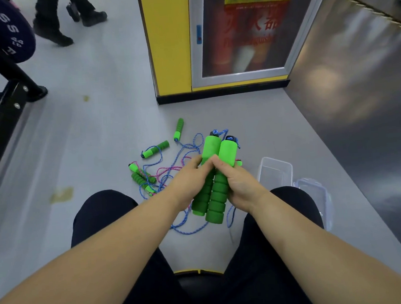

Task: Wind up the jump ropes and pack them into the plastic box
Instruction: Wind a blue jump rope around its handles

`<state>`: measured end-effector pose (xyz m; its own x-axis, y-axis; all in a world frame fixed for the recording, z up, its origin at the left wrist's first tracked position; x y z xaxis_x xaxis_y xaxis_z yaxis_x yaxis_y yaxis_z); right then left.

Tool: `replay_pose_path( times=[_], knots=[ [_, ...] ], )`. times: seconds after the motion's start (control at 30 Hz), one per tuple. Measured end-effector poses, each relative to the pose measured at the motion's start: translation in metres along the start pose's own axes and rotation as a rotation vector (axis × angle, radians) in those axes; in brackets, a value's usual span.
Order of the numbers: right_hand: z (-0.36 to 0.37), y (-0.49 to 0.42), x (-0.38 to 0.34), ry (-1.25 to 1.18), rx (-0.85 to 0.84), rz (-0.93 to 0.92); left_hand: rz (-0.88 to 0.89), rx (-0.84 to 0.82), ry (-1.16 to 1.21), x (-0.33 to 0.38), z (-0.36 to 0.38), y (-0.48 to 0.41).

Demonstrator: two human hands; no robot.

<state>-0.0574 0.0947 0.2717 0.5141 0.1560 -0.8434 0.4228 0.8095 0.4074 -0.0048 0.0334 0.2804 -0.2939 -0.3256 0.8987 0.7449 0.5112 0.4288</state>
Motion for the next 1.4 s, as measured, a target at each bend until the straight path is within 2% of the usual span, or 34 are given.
replay_pose_path(
  times=[0.1, 0.23, 0.43, 0.63, 0.9, 1.03, 1.17, 1.27, 1.37, 1.4],
  knots=[
    [-0.005, 0.003, 0.009, 0.019, 0.0, 0.026, -0.081, -0.1, 0.088, -0.008, 0.008, 0.003],
    [-0.009, 0.007, 0.017, 0.101, 0.002, 0.06, -0.154, -0.235, 0.072, -0.017, 0.011, 0.008],
    [-0.013, 0.007, 0.018, 0.139, -0.014, 0.07, -0.178, -0.334, 0.057, -0.019, 0.017, 0.009],
    [-0.006, 0.009, 0.018, -0.098, -0.013, 0.086, -0.239, -0.429, 0.05, -0.023, 0.023, 0.015],
    [0.0, 0.006, 0.015, -0.27, -0.088, 0.103, -0.277, -0.429, 0.063, -0.028, 0.022, 0.016],
    [-0.01, 0.003, 0.009, -0.285, -0.01, 0.075, -0.321, -0.454, 0.02, -0.034, 0.022, 0.019],
    [-0.009, 0.001, 0.006, -0.345, 0.012, 0.06, -0.361, -0.443, 0.129, -0.043, 0.022, 0.023],
    [-0.011, 0.0, 0.01, -0.316, 0.034, 0.04, -0.379, -0.479, 0.13, -0.05, 0.026, 0.029],
    [-0.013, 0.0, 0.013, -0.276, 0.04, 0.024, -0.388, -0.431, 0.049, -0.053, 0.022, 0.027],
    [-0.015, 0.001, 0.012, -0.196, 0.045, 0.047, -0.391, -0.425, 0.017, -0.051, 0.018, 0.026]
  ],
)
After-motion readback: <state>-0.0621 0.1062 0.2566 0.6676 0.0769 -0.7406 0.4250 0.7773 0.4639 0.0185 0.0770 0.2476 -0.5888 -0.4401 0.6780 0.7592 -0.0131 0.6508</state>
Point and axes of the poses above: each hand's wrist, its own y-axis away from the middle knuckle, its own z-axis out of the palm, x = y × z, the point moved 9 cm from there along -y, towards the middle knuckle, and after that the axes turned 5 degrees about y, right-handed, at the moved point
